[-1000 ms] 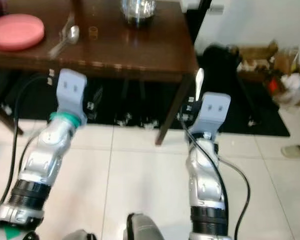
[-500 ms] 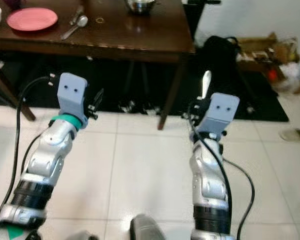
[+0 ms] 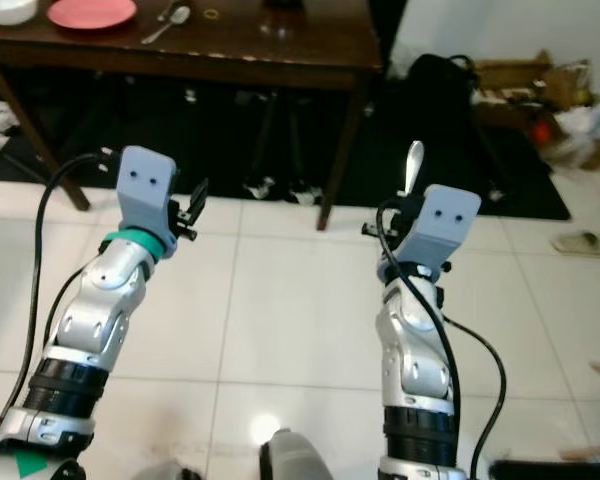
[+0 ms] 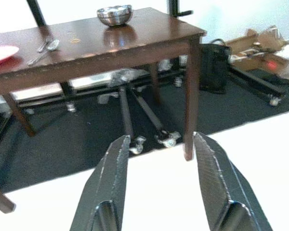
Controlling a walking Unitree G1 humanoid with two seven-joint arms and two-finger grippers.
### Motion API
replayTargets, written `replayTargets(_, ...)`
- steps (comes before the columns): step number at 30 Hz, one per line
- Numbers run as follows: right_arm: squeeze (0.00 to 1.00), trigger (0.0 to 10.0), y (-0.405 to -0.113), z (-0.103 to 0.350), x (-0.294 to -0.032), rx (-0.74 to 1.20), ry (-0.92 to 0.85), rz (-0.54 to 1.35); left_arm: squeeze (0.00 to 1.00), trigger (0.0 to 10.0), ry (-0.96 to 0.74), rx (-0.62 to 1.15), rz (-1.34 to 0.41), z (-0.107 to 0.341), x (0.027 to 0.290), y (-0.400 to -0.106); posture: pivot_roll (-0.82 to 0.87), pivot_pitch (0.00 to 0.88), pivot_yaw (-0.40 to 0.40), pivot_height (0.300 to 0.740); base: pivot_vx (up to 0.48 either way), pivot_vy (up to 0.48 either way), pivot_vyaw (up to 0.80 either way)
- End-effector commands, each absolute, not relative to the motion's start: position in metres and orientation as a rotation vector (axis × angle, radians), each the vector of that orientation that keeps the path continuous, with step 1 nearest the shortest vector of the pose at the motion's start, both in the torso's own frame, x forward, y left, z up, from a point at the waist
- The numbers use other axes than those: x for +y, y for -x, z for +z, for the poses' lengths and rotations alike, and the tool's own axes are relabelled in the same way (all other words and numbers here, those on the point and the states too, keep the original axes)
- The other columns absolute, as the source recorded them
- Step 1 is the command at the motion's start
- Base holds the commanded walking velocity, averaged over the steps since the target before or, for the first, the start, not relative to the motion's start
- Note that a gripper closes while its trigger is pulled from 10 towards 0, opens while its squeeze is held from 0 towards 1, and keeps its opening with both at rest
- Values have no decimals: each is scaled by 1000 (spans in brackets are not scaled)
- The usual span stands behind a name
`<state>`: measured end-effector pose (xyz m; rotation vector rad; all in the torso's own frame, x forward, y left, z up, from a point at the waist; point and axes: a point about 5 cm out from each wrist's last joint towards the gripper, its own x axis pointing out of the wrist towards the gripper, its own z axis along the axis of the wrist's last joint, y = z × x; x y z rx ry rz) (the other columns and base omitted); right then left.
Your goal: Setting the table
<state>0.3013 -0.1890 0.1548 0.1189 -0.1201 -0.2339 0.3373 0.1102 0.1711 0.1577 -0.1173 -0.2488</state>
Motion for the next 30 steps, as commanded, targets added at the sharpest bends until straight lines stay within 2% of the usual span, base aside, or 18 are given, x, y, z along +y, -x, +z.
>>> replayTargets(1, 0, 10000, -301, 154, -184, -120, -132, -220, 0, 10000, -161, -98, -232, 166, 117, -337, -99, 0, 16, 740, -401, 0, 0)
replayTargets(7, 0, 10000, -301, 153, -183, -120, -128, -210, 0, 10000, -161, -96, -234, 165, 117, -337, -98, 0, 15, 740, -386, 0, 0)
replayTargets(21, 0, 10000, -301, 154, -181, -118, -94, -163, 0, 10000, -133, -68, -203, 163, 118, -341, -104, 0, 15, 740, 0, 0, 0)
replayTargets(30, 0, 10000, -302, 156, -179, -130, -77, -132, 0, 10000, -139, -66, -185, 163, 119, -342, -101, 0, 11, 740, 0, 0, 783)
